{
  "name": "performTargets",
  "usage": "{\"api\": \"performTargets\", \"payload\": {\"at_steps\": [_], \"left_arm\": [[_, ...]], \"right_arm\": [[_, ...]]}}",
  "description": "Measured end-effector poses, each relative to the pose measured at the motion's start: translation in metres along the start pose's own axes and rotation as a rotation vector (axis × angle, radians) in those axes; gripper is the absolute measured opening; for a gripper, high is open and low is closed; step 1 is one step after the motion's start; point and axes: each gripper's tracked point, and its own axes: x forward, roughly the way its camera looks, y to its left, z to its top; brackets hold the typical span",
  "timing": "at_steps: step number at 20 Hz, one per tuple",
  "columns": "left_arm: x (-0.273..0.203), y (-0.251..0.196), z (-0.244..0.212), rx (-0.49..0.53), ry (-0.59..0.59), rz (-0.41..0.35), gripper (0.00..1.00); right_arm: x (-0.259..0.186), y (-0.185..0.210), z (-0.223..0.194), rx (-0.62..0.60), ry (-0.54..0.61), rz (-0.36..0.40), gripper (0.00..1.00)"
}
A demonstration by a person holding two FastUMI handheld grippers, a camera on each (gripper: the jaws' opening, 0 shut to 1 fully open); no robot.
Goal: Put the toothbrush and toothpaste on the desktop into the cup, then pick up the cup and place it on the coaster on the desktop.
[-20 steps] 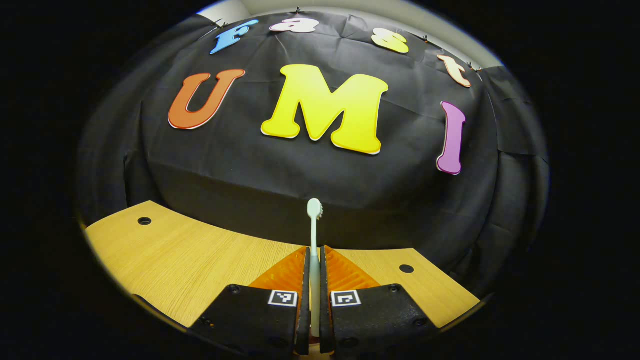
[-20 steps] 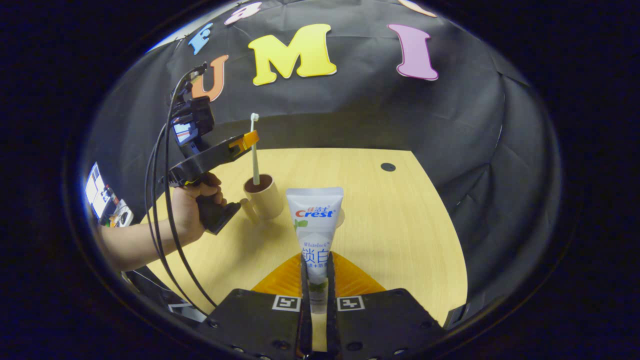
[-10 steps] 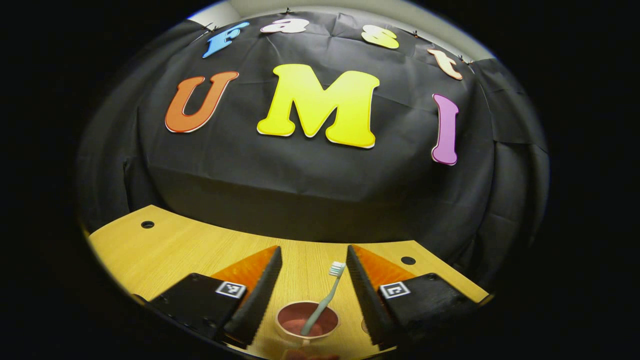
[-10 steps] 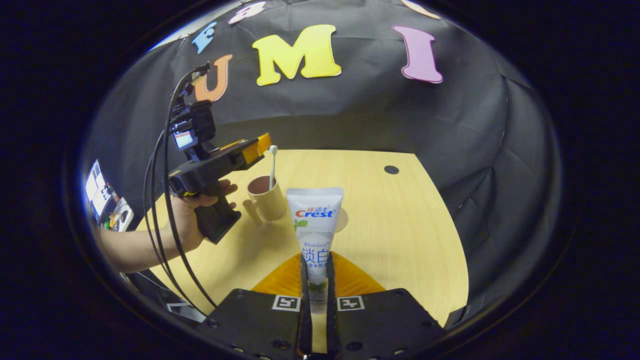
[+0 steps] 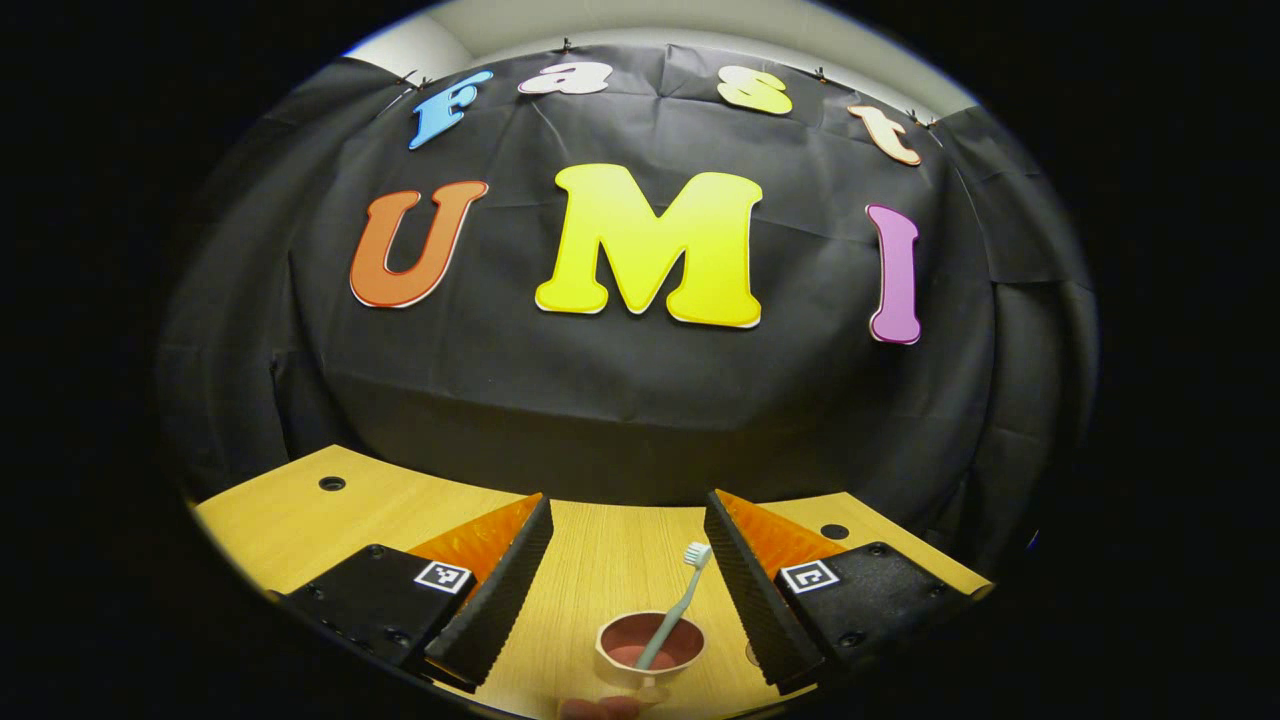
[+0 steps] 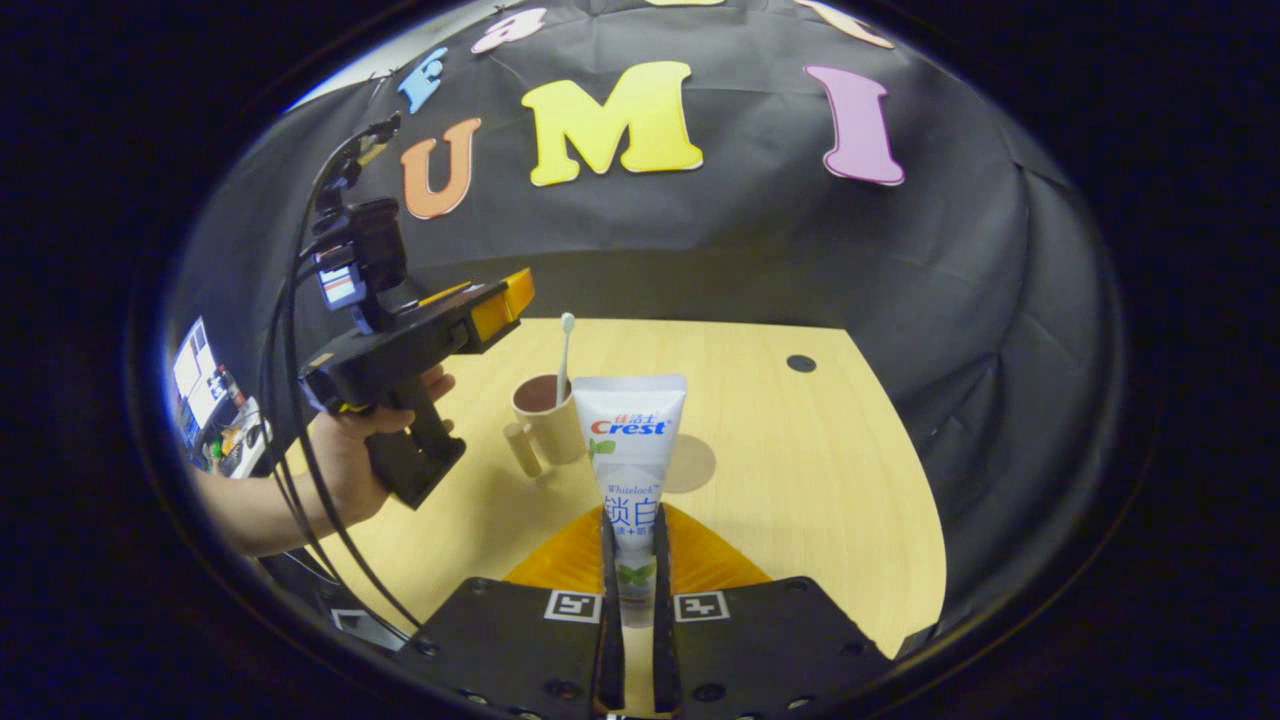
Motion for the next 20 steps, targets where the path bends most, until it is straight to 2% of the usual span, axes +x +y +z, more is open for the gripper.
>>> {"api": "performTargets", "payload": {"at_steps": [10,11,14,15,20], "left_arm": [[-0.057,0.079,0.032,0.027,-0.009,0.141,0.96],[-0.062,0.088,0.033,0.028,-0.005,0.157,0.96],[-0.078,0.113,0.038,0.034,0.007,0.204,0.96],[-0.081,0.119,0.038,0.033,0.008,0.215,0.96],[-0.089,0.139,0.041,0.028,0.022,0.244,0.96]], "right_arm": [[0.077,0.081,0.082,-0.093,-0.197,0.15,0.11],[0.085,0.089,0.092,-0.095,-0.223,0.161,0.14],[0.107,0.109,0.117,-0.092,-0.302,0.18,0.11],[0.114,0.115,0.124,-0.093,-0.325,0.186,0.14],[0.145,0.139,0.142,-0.136,-0.421,0.192,0.11]]}}
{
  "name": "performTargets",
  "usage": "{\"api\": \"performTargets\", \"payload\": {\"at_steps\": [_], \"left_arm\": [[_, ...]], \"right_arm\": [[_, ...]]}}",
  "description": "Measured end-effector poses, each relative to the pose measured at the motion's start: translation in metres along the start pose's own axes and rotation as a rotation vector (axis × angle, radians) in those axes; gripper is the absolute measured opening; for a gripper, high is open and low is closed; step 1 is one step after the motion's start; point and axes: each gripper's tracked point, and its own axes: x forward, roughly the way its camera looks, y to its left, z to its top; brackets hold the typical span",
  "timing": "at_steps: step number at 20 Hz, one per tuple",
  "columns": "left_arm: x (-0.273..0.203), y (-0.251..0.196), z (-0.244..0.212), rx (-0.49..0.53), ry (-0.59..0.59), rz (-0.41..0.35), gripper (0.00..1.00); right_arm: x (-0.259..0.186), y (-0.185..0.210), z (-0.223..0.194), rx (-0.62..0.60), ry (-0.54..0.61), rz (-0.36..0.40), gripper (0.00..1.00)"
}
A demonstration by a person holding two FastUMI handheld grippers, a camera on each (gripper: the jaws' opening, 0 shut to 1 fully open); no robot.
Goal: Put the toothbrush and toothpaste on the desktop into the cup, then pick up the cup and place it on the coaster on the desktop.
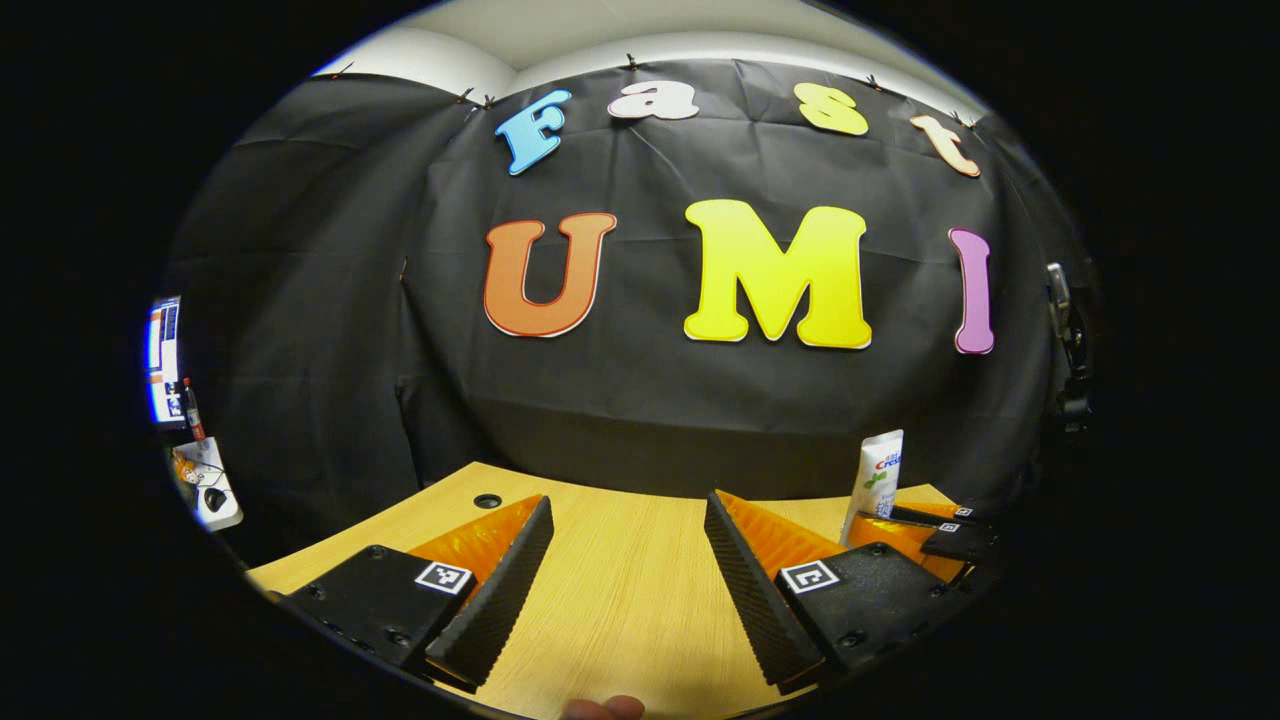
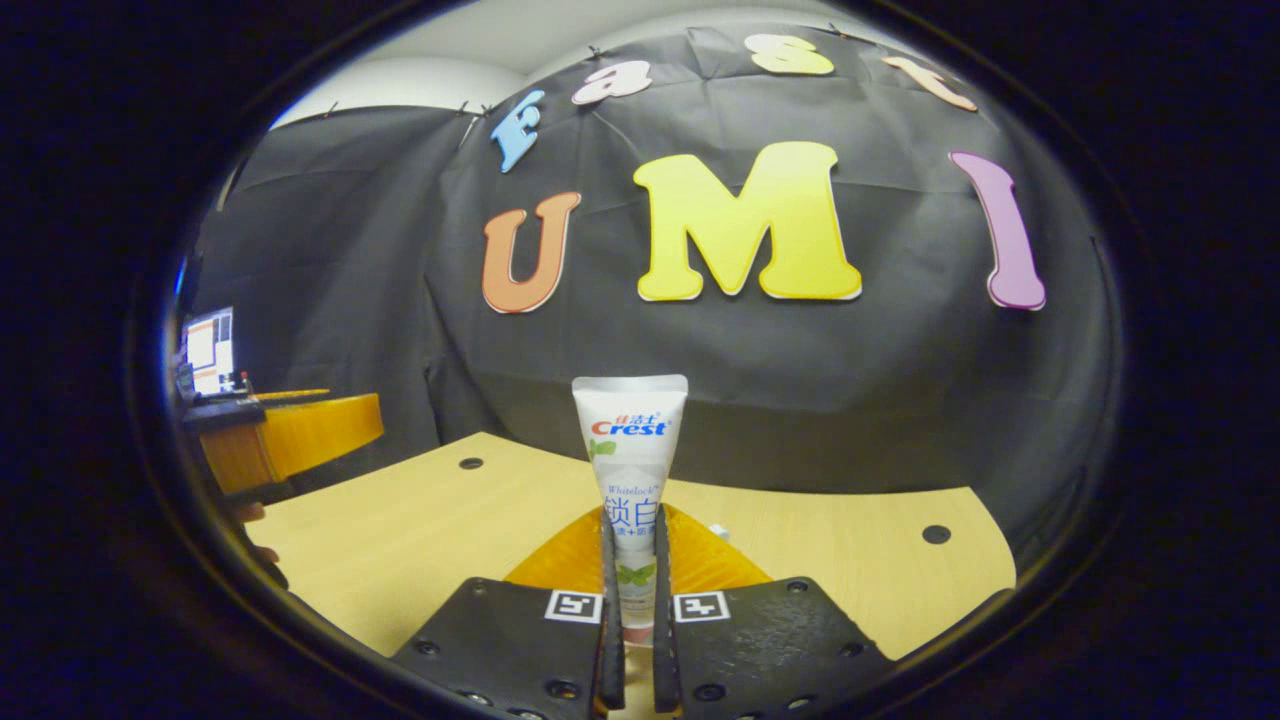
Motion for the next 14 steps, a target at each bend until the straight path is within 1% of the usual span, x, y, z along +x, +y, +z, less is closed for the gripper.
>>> {"api": "performTargets", "payload": {"at_steps": [4,9,11,14], "left_arm": [[0.003,0.005,-0.006,-0.01,0.019,0.0,0.96],[0.007,0.009,-0.018,-0.019,0.054,0.002,0.96],[0.007,0.01,-0.018,-0.017,0.057,0.002,0.96],[0.009,0.01,-0.02,-0.012,0.064,-0.002,0.96]], "right_arm": [[0.017,-0.001,-0.016,-0.006,0.003,-0.01,0.11],[0.024,-0.004,-0.034,0.007,0.013,-0.028,0.11],[0.025,-0.004,-0.039,-0.005,0.018,-0.034,0.11],[0.024,-0.003,-0.052,-0.012,0.043,-0.026,0.19]]}}
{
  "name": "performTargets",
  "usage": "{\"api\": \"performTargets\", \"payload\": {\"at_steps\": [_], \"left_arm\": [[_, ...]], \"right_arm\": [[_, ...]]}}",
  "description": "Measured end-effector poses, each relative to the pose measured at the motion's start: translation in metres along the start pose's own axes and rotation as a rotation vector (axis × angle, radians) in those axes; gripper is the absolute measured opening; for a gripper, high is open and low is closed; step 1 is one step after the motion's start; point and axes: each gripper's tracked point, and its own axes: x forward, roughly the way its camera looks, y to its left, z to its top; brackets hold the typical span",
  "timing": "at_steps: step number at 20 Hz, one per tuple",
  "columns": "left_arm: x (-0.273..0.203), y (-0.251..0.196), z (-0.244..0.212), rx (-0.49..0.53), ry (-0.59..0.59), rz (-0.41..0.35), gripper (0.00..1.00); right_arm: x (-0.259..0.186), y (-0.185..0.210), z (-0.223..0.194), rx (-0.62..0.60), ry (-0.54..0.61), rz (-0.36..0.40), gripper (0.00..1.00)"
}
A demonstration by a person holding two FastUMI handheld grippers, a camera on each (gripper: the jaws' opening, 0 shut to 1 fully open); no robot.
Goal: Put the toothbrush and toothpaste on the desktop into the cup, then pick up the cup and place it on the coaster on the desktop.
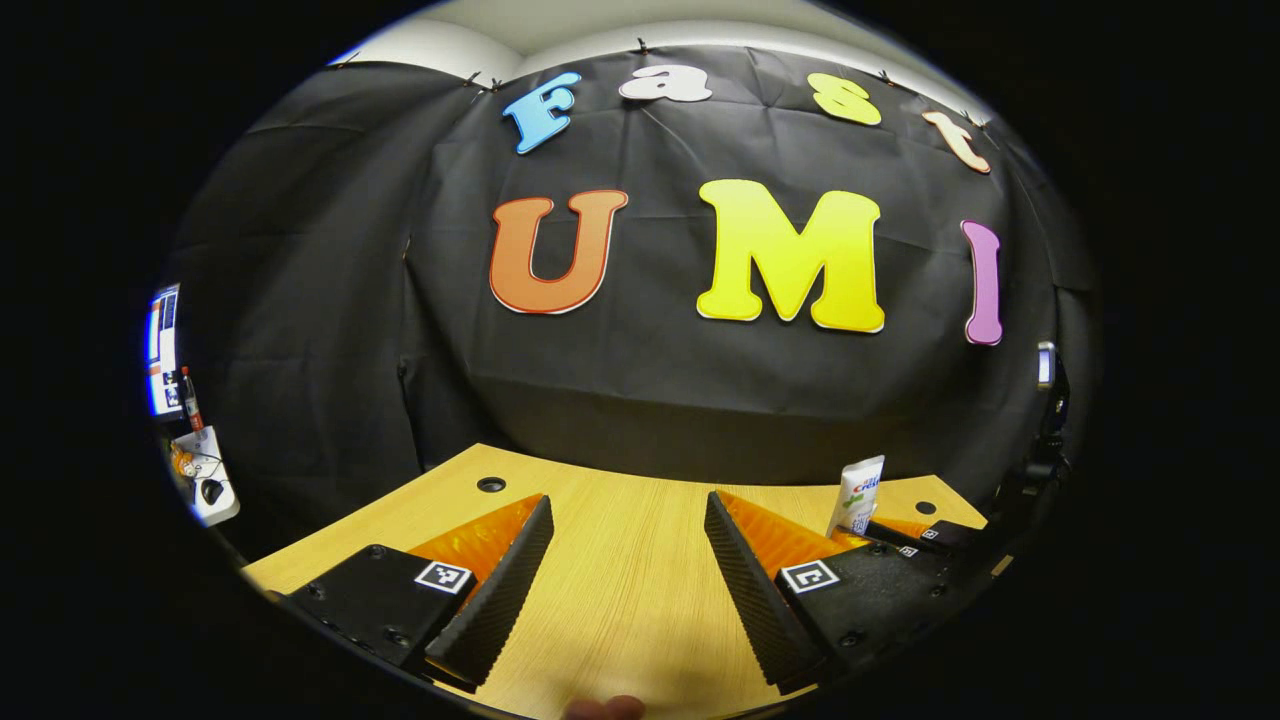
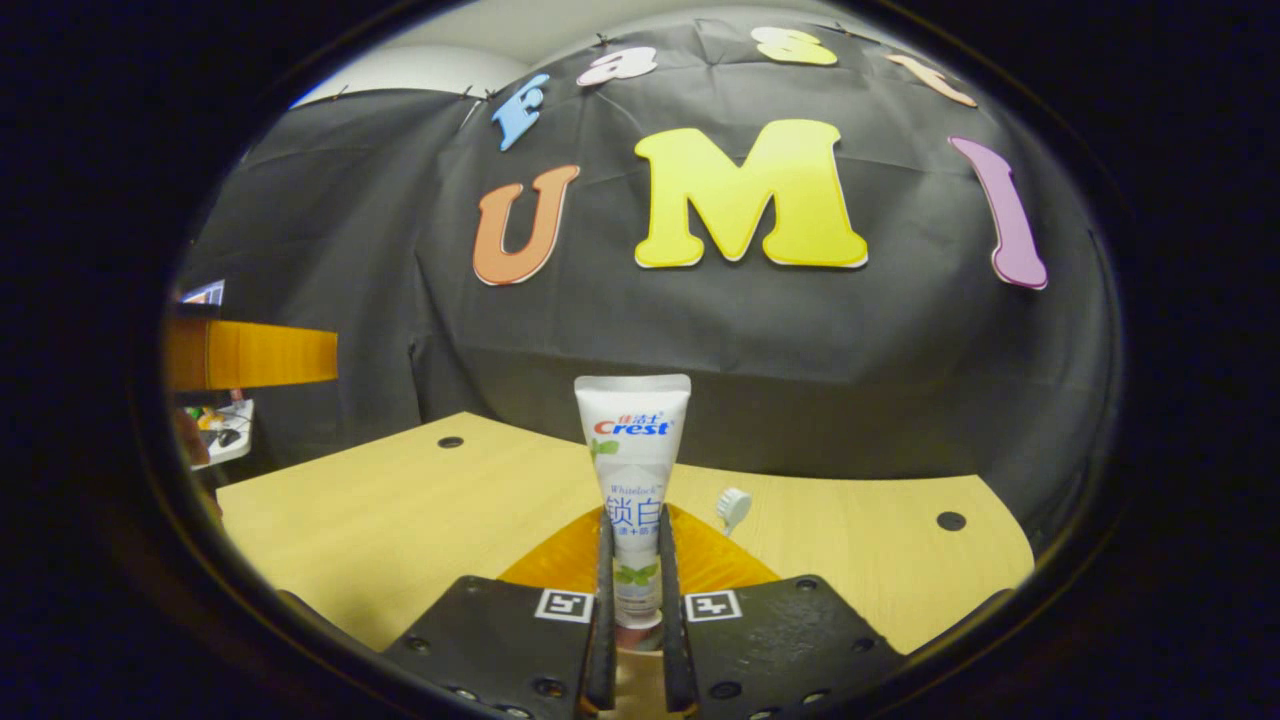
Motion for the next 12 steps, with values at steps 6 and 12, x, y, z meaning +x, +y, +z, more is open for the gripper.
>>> {"api": "performTargets", "payload": {"at_steps": [6,12], "left_arm": [[0.001,0.0,-0.003,-0.013,0.013,-0.004,0.96],[-0.002,-0.012,0.0,-0.033,0.009,-0.022,0.96]], "right_arm": [[-0.016,-0.004,-0.001,0.005,-0.001,-0.008,0.38],[-0.041,-0.009,0.019,0.008,-0.03,-0.019,0.64]]}}
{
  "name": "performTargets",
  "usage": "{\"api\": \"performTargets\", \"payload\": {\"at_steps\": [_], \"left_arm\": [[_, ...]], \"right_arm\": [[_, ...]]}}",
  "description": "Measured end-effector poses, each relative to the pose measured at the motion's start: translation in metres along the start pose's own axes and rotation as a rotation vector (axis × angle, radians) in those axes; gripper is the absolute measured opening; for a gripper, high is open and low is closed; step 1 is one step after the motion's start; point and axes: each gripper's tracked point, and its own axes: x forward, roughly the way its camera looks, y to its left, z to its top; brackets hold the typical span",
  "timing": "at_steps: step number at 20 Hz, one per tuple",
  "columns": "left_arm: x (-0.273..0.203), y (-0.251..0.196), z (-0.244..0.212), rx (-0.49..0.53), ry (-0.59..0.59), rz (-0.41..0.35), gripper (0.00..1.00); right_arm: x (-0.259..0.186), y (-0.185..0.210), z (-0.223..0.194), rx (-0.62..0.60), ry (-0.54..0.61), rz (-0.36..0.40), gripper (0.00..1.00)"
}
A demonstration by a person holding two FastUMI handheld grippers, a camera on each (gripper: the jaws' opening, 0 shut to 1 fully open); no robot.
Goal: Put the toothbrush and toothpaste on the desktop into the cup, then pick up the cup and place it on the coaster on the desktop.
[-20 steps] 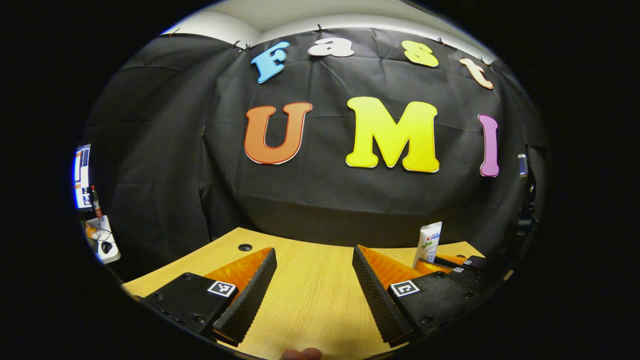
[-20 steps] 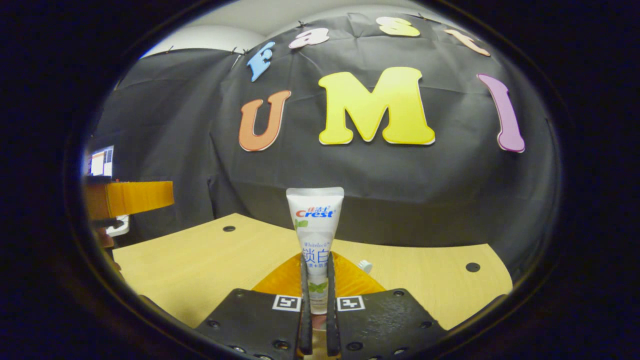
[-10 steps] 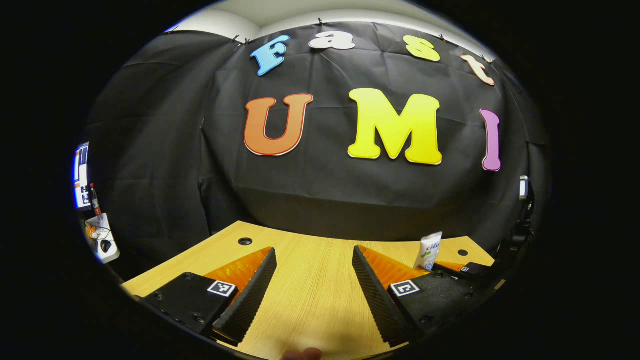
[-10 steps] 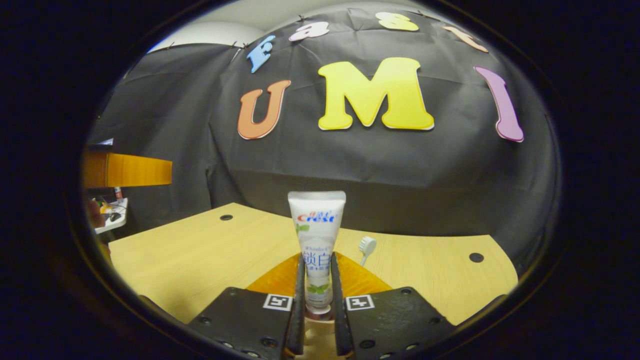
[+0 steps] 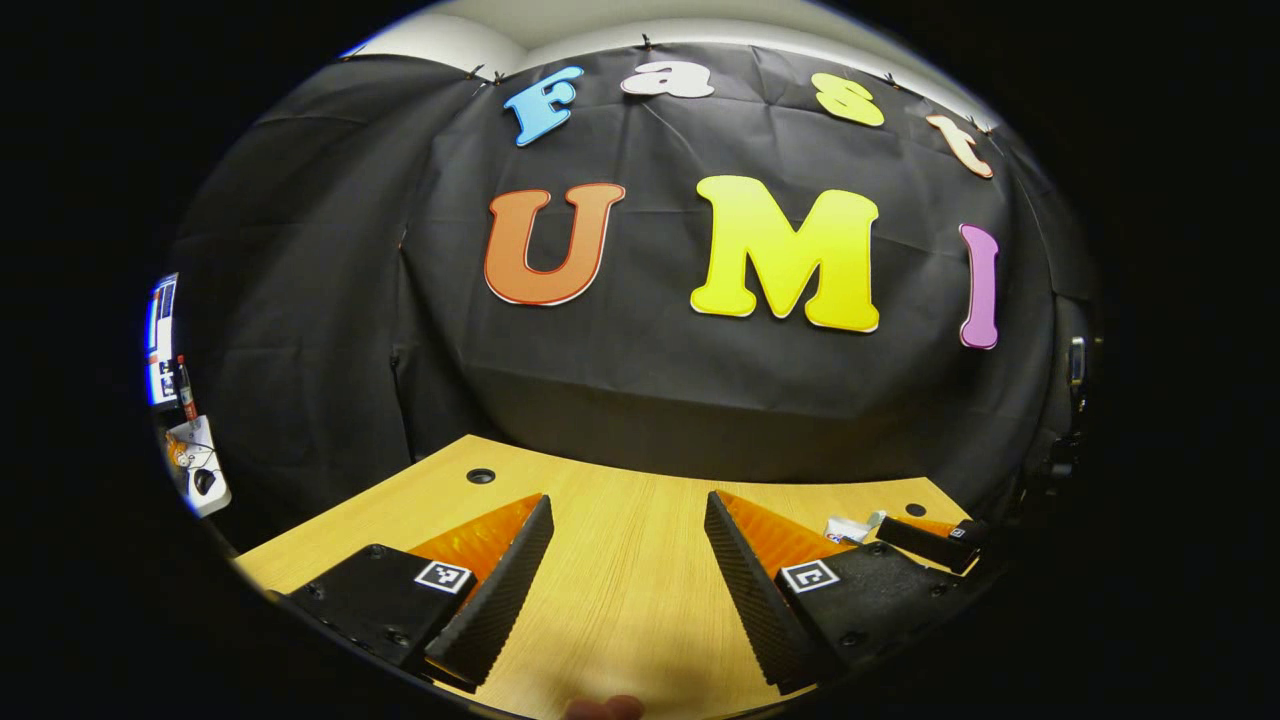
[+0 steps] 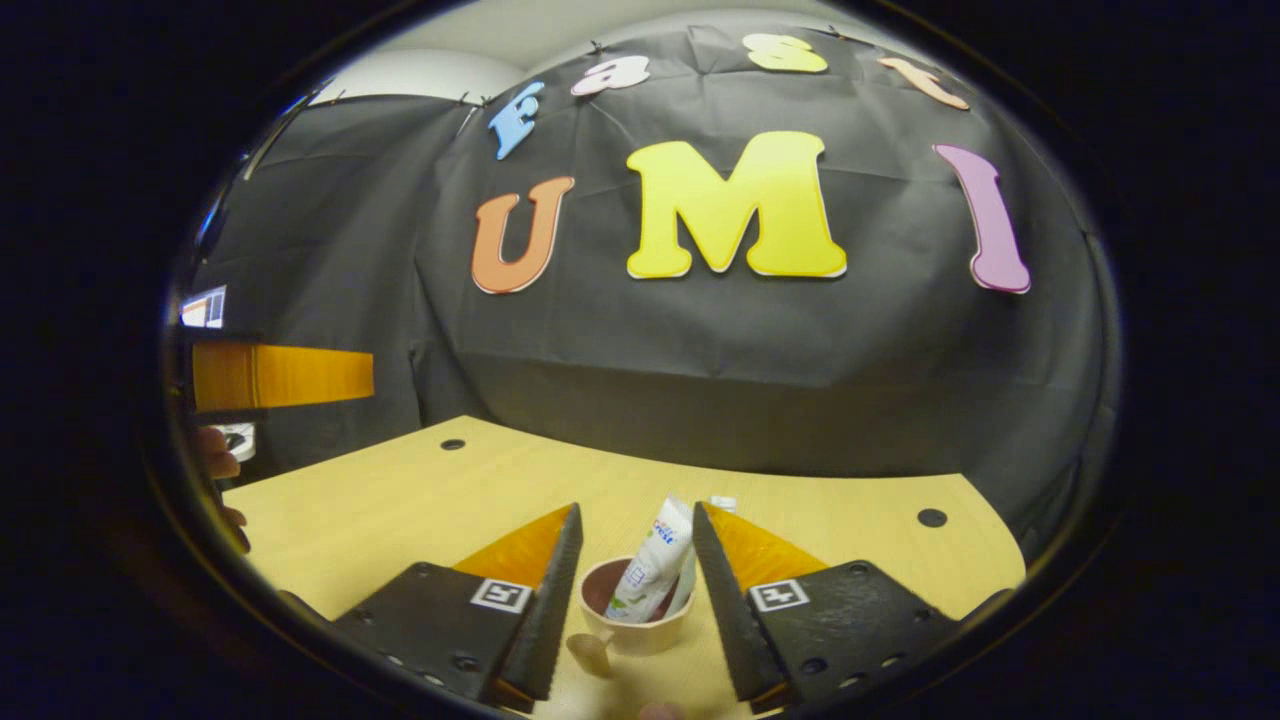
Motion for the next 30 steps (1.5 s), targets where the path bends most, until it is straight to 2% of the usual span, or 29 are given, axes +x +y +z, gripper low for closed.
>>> {"api": "performTargets", "payload": {"at_steps": [2,6,9,16,19,22,23,25,26,30], "left_arm": [[-0.002,-0.005,0.0,-0.007,0.001,-0.009,0.96],[-0.008,-0.017,0.005,-0.007,0.011,-0.034,0.96],[-0.011,-0.032,0.001,-0.004,0.059,-0.083,0.96],[-0.022,-0.079,-0.025,-0.003,0.255,-0.193,0.97],[-0.028,-0.096,-0.045,0.019,0.41,-0.218,0.96],[-0.038,-0.112,-0.079,0.017,0.639,-0.246,1.0],[-0.039,-0.12,-0.094,0.006,0.72,-0.259,0.97],[-0.046,-0.133,-0.117,-0.009,0.871,-0.286,0.98],[-0.047,-0.14,-0.125,-0.01,0.925,-0.307,0.98],[-0.038,-0.154,-0.146,0.047,1.08,-0.339,0.97]], "right_arm": [[-0.011,-0.004,0.008,-0.009,-0.01,-0.008,0.81],[-0.038,-0.021,0.027,-0.003,-0.024,-0.048,0.94],[-0.068,-0.04,0.045,-0.015,-0.032,-0.08,0.97],[-0.146,-0.097,0.065,-0.025,-0.007,-0.165,0.97],[-0.175,-0.117,0.063,-0.022,0.01,-0.186,0.97],[-0.199,-0.138,0.06,-0.023,0.024,-0.206,0.95],[-0.206,-0.146,0.059,-0.018,0.027,-0.214,0.98],[-0.219,-0.159,0.055,-0.012,0.038,-0.233,0.95],[-0.224,-0.165,0.054,-0.01,0.042,-0.242,0.98],[-0.24,-0.187,0.047,-0.002,0.065,-0.272,0.97]]}}
